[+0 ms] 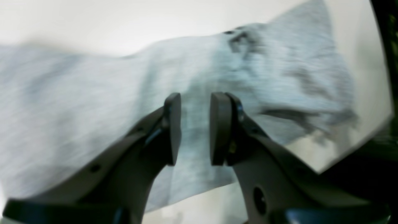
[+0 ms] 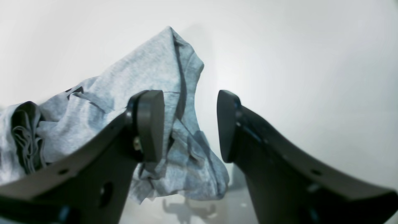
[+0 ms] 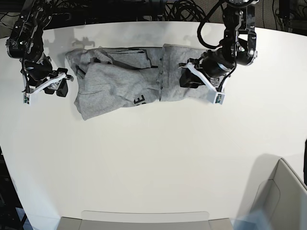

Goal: Fold the T-shirt properly
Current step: 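Fold the strip end with the left gripper toward the right gripper, then release the left gripper and fold the other end with the right gripper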

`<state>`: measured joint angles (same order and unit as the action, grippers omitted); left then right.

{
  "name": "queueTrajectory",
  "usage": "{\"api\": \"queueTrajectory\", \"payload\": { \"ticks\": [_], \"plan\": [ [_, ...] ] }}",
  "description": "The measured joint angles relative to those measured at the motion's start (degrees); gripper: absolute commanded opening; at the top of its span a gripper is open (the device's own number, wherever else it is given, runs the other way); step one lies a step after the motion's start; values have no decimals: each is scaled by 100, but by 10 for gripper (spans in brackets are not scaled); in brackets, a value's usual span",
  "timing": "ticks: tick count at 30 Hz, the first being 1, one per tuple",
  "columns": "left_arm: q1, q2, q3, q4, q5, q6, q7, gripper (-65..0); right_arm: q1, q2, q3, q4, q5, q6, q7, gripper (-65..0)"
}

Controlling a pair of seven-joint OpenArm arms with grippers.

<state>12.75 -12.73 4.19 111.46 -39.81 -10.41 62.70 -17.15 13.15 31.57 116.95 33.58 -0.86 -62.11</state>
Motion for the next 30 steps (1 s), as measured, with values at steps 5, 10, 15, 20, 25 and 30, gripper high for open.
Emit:
{"api": "queueTrajectory", "payload": {
  "ticks": [5,10,15,20,25,30],
  "plan": [
    [133,-98,-90,0,37,-9,17,-494,-35,-11,7,0,13,374,11,-371],
    [125,-105,-90,0,20,-9,22,-494,-2,-39,4,0,26,951,0,-292],
    [125,-107,-94,-9,20,-11,24,-494,4,-35,4,-46,46,992,9,-242],
    [136,-107,-85,-11,20,-11,26,-494,387,-79,258,-1335,662,1084,20,-242],
    [125,-149,-70,-11,17,-31,26,-494,590,0,866,-3062,2009,1816,44,-242],
    [136,-269,-50,-26,22,-26,44,-494,686,-48,850,-3510,2026,2341,20,-242]
  ]
}}
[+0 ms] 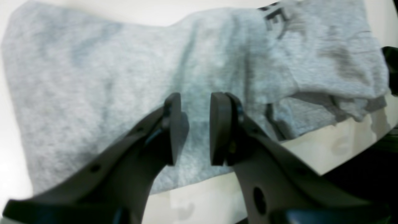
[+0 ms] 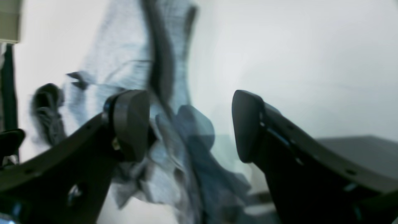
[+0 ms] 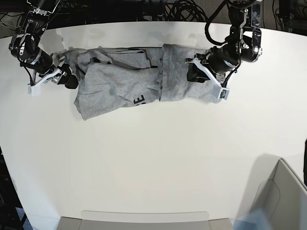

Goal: Fold the T-shirt properly
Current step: 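Release the left gripper and fold the other end with the right gripper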

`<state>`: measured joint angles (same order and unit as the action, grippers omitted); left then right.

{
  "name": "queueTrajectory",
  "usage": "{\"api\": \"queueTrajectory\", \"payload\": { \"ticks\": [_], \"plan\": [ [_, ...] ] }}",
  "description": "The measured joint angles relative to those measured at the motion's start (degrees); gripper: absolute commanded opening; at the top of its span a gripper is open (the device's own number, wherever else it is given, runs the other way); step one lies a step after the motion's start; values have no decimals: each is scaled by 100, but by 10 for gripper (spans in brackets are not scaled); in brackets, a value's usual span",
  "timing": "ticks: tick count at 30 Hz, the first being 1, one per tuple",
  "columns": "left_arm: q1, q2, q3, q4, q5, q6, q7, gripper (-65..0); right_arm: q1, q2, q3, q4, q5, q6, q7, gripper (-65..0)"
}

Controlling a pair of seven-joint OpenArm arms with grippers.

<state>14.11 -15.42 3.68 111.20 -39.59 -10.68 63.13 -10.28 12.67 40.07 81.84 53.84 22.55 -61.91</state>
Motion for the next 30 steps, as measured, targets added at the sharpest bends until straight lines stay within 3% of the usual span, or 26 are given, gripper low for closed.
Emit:
{"api": "queueTrajectory", "payload": {
  "ticks": [4,10,16,21,25,27,30],
  "plan": [
    [2,9,2,0,-4,-2,-2,-494,83,2,0,-297,52,42,46,-242],
    [-4,11,2,-48,-4,-4,-2,-494,361,11,-162,-918,492,732,-85,-242],
    [-4,17,2,-48,-4,-4,-7,-494,413,31,-680,-927,570,745,-98,-242],
    [-11,13,2,-48,-2,-2,-7,-494,426,-354,-852,-925,621,756,-66,-242],
    [7,17,2,-48,-2,-2,-2,-494,439,-511,-835,-695,153,774,-68,-244],
    [48,17,2,-48,-4,-4,-9,-494,435,-627,-833,-393,-227,616,-109,-282],
    [116,15,2,-50,0,-2,9,-494,382,-715,-837,81,-732,-66,-212,-395]
  ]
}}
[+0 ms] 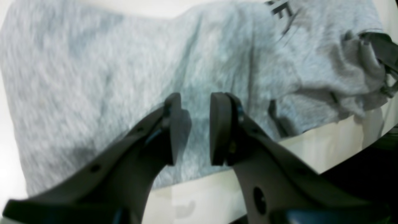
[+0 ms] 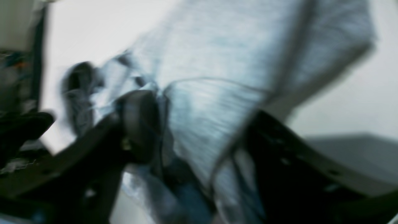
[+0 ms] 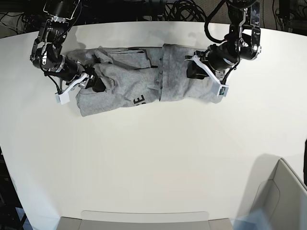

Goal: Fold the T-shirt properly
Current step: 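Release the left gripper and fold the other end with the right gripper, then press the folded bundle down with the right gripper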

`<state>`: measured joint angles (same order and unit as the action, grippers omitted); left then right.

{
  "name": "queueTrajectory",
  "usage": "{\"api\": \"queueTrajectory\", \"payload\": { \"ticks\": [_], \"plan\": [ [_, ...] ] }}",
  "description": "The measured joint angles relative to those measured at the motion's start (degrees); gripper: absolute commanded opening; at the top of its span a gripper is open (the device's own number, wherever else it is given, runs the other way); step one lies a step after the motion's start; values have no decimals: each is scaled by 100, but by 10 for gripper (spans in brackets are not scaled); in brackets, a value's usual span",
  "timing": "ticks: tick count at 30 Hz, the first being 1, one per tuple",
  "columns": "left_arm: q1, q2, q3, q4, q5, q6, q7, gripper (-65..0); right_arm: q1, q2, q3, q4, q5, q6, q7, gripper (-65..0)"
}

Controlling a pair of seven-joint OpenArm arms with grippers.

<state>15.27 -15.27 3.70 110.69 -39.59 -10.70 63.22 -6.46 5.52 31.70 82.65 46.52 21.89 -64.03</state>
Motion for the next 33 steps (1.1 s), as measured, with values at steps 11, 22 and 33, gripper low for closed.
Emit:
{"api": "queueTrajectory", "payload": {
  "ticks": [11,22,33],
  "plan": [
    [63,2,-26,-4,-4,2,-31,-494,278,125,-13,793,-1397,-1727,-46,-650],
    [188,4,-81,4,-28,-2,337,-494,133,702,-140,2048,-2072,-2870,-92,-650],
    [208,17,-1268,24,-48,-20,898,-494,-61,542,-2774,3136,-3287,-4258,-564,-650]
  ]
}}
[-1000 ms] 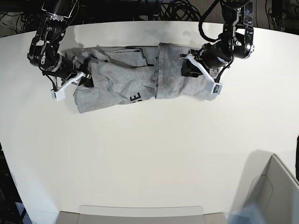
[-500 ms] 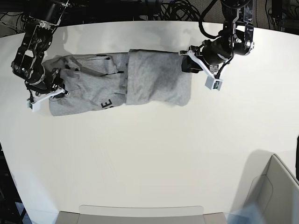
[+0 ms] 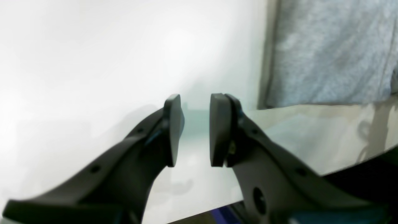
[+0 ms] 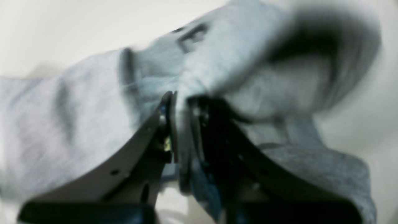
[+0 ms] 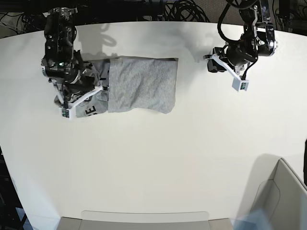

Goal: Fold the T-shirt properly
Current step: 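Press the folded bundle down with the right gripper, then grasp the folded grey bundle with the right gripper and flip it over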

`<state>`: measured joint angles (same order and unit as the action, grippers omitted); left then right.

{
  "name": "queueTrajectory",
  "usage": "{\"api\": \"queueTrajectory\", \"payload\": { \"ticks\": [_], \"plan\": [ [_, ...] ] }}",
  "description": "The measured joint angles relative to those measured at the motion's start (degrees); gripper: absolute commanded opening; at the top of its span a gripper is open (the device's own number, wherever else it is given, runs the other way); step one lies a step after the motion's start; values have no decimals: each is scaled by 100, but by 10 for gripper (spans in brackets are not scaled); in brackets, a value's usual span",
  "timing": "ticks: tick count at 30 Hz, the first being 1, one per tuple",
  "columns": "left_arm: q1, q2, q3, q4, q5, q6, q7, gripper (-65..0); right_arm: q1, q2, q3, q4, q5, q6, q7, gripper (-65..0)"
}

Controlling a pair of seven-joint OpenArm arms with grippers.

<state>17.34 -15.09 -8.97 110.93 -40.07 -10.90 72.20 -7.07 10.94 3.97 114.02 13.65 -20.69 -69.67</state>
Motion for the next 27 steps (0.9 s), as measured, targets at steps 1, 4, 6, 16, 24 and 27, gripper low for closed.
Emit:
{"api": "queueTrajectory", "payload": {
  "ticks": [1,4,6,16,24,27],
  "plan": [
    [-2,-2,-50,0,4,0,-2,-494,4,-17,-216,70,-24,-109,-2,-650],
    [-4,-22,-57,0,0,-2,0,-494,44,-87,-817,166,-323,-533,-2,-650],
    [37,-2,-55,0,-2,-2,-2,-494,142,-136,-1108,166,-365,-654,-50,-650],
    [138,-2,-55,0,4,-2,0,-494,699,-691,-2481,236,-2127,-813,-573,-650],
    [138,-13,-50,-2,4,-4,-2,-494,1008,-1141,-2905,-433,-2159,-789,-614,-650],
    [138,-17,-33,-7,2,-7,-2,-494,1167,-1152,-2905,-839,-2225,-789,-577,-650]
  ]
}}
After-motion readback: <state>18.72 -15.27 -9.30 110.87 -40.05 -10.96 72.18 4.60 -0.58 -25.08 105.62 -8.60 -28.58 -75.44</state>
